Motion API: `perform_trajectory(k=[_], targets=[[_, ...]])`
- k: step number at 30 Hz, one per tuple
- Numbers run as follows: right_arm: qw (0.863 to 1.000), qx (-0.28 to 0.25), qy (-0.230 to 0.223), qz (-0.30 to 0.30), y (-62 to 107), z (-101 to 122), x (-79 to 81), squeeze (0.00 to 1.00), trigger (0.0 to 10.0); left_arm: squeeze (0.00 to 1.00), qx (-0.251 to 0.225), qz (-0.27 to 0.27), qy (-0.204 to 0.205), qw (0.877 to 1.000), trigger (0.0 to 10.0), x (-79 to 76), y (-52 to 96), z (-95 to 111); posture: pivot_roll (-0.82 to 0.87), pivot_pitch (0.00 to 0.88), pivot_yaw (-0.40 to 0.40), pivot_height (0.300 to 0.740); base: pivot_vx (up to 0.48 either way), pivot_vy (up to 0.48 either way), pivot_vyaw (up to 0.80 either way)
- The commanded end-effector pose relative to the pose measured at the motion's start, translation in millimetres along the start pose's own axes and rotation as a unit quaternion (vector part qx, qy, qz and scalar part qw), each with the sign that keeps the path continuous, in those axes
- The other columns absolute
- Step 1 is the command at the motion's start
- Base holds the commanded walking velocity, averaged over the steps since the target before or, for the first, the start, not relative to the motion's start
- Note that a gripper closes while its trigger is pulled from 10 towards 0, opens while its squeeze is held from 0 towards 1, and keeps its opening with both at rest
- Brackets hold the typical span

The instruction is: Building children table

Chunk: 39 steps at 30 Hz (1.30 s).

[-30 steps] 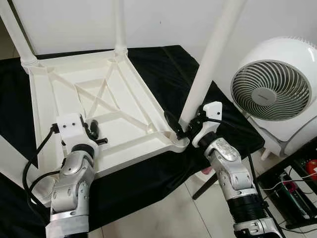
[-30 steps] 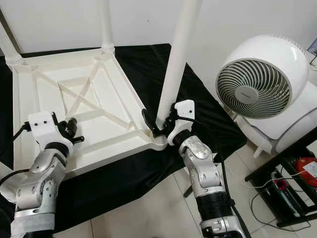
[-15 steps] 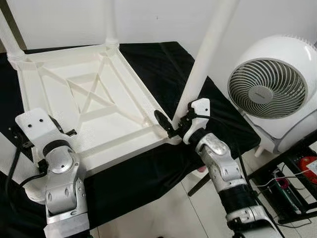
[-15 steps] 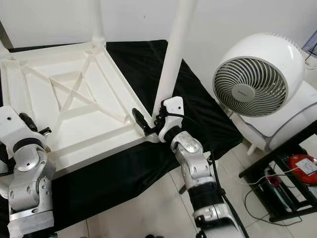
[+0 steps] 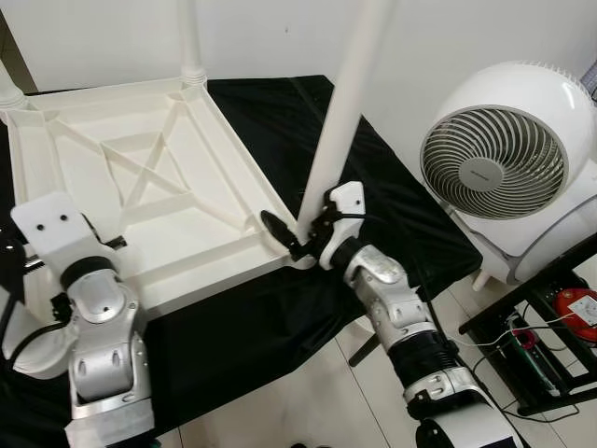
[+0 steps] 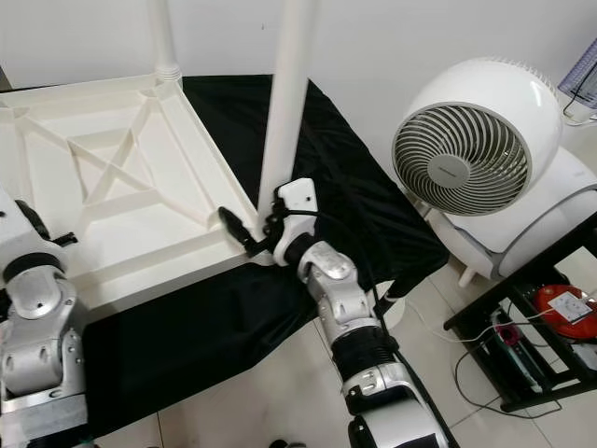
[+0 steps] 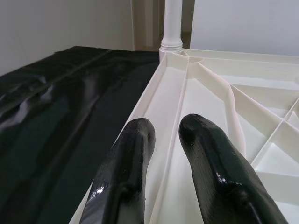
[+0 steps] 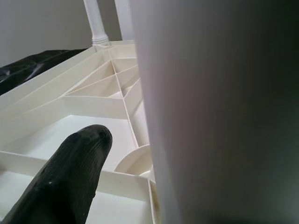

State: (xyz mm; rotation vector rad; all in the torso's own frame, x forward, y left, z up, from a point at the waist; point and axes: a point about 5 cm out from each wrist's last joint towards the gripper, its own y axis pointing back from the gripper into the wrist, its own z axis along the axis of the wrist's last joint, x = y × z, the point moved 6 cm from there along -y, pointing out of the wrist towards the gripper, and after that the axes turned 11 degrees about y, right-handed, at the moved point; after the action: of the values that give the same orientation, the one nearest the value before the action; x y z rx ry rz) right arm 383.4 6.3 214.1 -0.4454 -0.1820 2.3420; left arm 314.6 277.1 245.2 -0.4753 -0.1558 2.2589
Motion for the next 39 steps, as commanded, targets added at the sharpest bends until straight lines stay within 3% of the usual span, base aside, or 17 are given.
perform_trajectory(k=[1,5,9,11,12,15,17,19,20,21,22,24,25,27,33,36,39], targets=[[1.000,0.013,-0.001,0.021,-2.5,-7.0,12.5,0.00,10.0,0.00,-0.008,0.011,-0.008,1.000,10.0,5.1,0.1,0.6,0.07,0.187,-0.115,0.740,0.000,0.000,0.00],[1.000,0.000,-0.005,0.022,-5.7,-5.5,22.4,0.00,10.0,0.00,-0.033,-0.011,-0.058,0.998,10.0,17.9,-11.2,6.8,0.05,0.181,-0.115,0.740,0.000,0.000,0.00],[1.000,-0.012,0.000,0.020,-5.9,-1.3,22.8,0.00,10.0,0.00,-0.027,-0.020,-0.058,0.998,10.0,17.7,-13.0,3.6,0.05,0.179,-0.118,0.740,0.000,0.000,0.00],[1.000,-0.020,0.006,0.014,-4.1,2.4,19.2,0.00,10.0,0.00,-0.024,-0.039,-0.056,0.997,10.0,10.3,-12.1,2.3,0.05,0.176,-0.120,0.740,0.000,0.000,0.00],[1.000,-0.028,0.013,0.001,-1.0,6.6,11.9,0.00,10.0,0.00,-0.017,-0.069,-0.036,0.997,10.0,-1.3,-8.9,0.7,0.05,0.171,-0.121,0.740,0.000,0.000,0.00],[1.000,-0.028,0.013,0.001,-1.0,6.6,11.9,0.00,10.0,0.00,-0.017,-0.069,-0.036,0.997,10.0,-1.3,-8.9,0.7,0.05,0.171,-0.121,0.740,0.000,0.000,0.00],[0.998,-0.039,0.032,-0.032,8.9,17.1,-7.7,0.00,10.0,0.00,0.004,-0.173,-0.047,0.984,10.0,-41.2,7.2,-11.1,0.05,0.163,-0.123,0.740,0.000,0.000,0.00],[0.998,-0.039,0.032,-0.032,8.9,17.1,-7.7,0.00,10.0,0.00,0.004,-0.173,-0.047,0.984,10.0,-41.2,7.2,-11.1,0.05,0.163,-0.123,0.740,0.000,0.000,0.00],[0.997,-0.044,0.041,-0.044,14.1,22.2,-15.6,0.00,10.0,0.00,0.020,-0.217,-0.039,0.975,10.0,-56.6,16.5,-18.6,0.05,0.161,-0.121,0.740,0.000,0.000,0.00],[0.997,-0.044,0.041,-0.044,14.1,22.2,-15.6,0.00,10.0,0.00,0.020,-0.217,-0.039,0.975,10.0,-56.6,16.5,-18.6,0.05,0.161,-0.121,0.740,0.000,0.000,0.00],[0.996,-0.049,0.050,-0.051,20.3,28.0,-21.0,0.00,10.0,0.00,0.032,-0.263,-0.044,0.963,10.0,-72.4,25.8,-27.0,0.05,0.156,-0.116,0.740,0.000,0.000,0.00],[0.996,-0.049,0.050,-0.051,20.3,28.0,-21.0,0.00,10.0,0.00,0.032,-0.263,-0.044,0.963,10.0,-72.4,25.8,-27.0,0.05,0.156,-0.116,0.740,0.000,0.000,0.00],[0.996,-0.051,0.056,-0.055,26.0,32.2,-23.3,0.00,10.0,0.00,0.043,-0.293,-0.044,0.954,10.0,-82.6,32.0,-35.0,0.04,0.152,-0.109,0.740,0.000,0.000,0.00],[0.995,-0.053,0.059,-0.062,31.3,36.5,-24.1,0.00,10.0,0.00,0.052,-0.311,-0.038,0.948,10.0,-88.1,36.2,-41.8,0.03,0.148,-0.093,0.740,0.000,0.000,0.00],[0.992,-0.065,0.082,-0.068,40.6,50.3,-21.6,0.00,10.0,0.00,0.076,-0.313,-0.051,0.945,10.0,-88.9,42.5,-58.3,0.03,0.140,-0.064,0.740,0.000,0.000,0.00],[0.989,-0.098,0.097,-0.061,38.3,82.5,-26.1,0.00,10.0,0.00,0.099,-0.291,-0.041,0.951,10.0,-83.6,44.6,-64.0,0.03,0.132,-0.039,0.740,0.000,0.000,0.00],[0.987,-0.105,0.104,-0.062,36.0,91.1,-29.2,0.00,10.0,0.00,0.100,-0.282,-0.040,0.953,10.0,-82.1,43.6,-63.5,0.03,0.132,-0.039,0.740,0.000,0.000,0.00]])
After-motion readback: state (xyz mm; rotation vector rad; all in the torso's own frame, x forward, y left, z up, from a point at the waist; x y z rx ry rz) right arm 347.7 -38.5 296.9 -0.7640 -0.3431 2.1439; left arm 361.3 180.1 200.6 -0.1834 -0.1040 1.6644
